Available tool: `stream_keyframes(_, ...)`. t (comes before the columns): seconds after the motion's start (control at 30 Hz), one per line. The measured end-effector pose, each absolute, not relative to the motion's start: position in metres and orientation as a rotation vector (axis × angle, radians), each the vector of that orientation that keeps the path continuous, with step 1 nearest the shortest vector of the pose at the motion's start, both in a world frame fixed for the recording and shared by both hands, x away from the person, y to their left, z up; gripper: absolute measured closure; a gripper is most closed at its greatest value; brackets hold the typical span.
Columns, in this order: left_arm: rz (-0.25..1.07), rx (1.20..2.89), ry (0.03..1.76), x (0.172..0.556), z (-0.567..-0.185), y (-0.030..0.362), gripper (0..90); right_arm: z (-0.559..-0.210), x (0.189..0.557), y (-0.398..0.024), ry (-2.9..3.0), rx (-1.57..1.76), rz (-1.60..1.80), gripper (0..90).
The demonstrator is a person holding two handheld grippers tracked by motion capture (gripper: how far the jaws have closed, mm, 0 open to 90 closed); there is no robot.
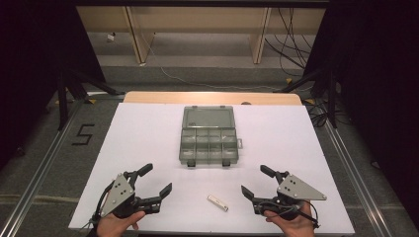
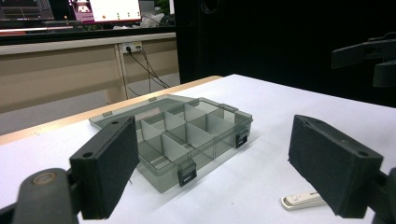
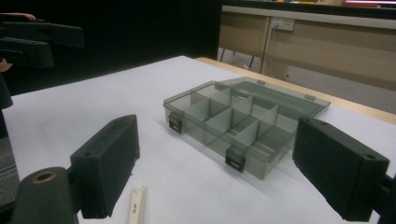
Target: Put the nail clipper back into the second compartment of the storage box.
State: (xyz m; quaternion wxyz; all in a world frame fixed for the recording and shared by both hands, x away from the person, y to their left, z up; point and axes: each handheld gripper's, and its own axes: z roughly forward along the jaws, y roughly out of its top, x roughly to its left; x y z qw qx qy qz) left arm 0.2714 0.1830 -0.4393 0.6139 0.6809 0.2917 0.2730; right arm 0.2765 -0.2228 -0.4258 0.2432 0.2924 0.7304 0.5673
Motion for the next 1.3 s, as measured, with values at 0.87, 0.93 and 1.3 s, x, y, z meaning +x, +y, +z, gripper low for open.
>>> stream_keyframes(0.87, 0.630, 1.570, 0.673, 0.271, -0.440, 0.182, 15.7, -0.426, 0.275, -0.202, 2.199, 0.648, 1.356, 19.8)
stream_keyframes(0.93, 0.630, 1.572, 0.673, 0.271, -0.440, 0.183, 15.7, -0.430, 0.275, -0.196, 2.261, 0.633, 1.333, 20.6)
stream_keyframes(1.3, 0.628, 1.570, 0.677, 0.272, -0.440, 0.182, 15.7, -0.442, 0.275, -0.172, 2.456, 0.570, 1.179, 25.0)
